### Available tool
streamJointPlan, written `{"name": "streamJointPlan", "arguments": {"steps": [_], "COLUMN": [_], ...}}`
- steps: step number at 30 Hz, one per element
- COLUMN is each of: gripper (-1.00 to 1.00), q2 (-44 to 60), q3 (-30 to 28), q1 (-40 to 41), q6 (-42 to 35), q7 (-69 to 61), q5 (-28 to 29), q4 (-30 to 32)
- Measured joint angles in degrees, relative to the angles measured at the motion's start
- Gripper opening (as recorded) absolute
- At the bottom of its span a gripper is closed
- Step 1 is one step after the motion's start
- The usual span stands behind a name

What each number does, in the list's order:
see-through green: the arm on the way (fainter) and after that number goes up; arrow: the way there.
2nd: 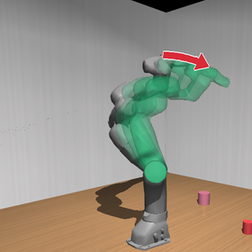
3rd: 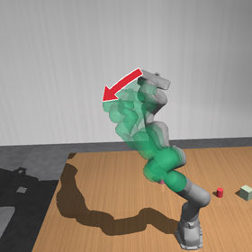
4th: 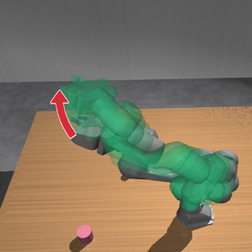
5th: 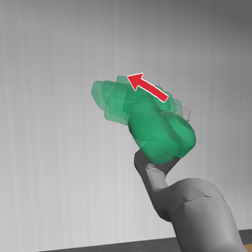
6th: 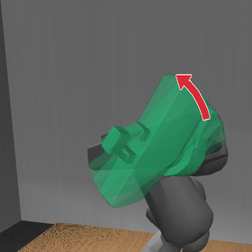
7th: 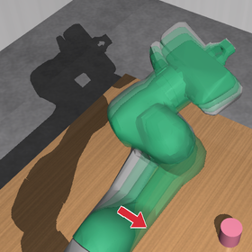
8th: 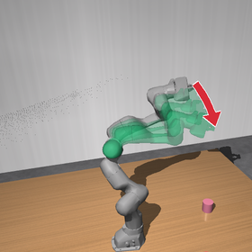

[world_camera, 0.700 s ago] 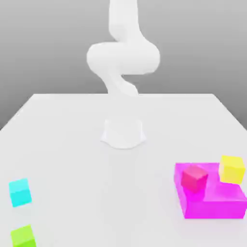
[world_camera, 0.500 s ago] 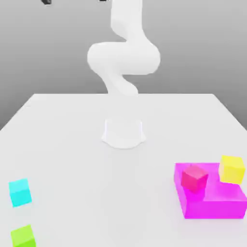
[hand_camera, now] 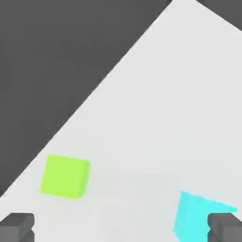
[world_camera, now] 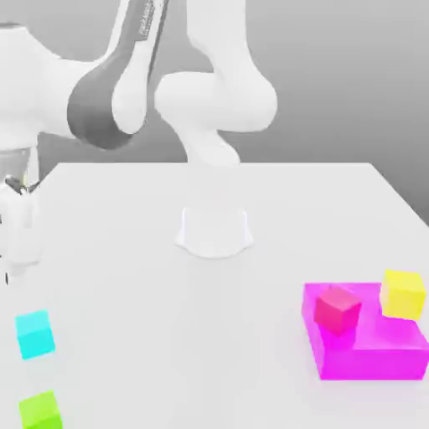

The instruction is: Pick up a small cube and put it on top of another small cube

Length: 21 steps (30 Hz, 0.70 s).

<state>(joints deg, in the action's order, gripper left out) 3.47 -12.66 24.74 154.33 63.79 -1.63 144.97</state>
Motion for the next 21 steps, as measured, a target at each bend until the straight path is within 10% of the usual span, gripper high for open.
{"name": "streamJointPlan", "arguments": {"steps": [8, 9, 21], "gripper": [0.00, -1.00, -1.00], "q2": [16.85, 18.35, 9.46], "q3": [4.12, 4.94, 1.71], "q1": [6.56, 7.26, 5.10], "q6": [10.55, 11.75, 4.77], "q7": [-4.29, -4.73, -0.93], "q5": [-9.72, -10.29, -5.28], "q4": [0.03, -0.26, 1.54]}}
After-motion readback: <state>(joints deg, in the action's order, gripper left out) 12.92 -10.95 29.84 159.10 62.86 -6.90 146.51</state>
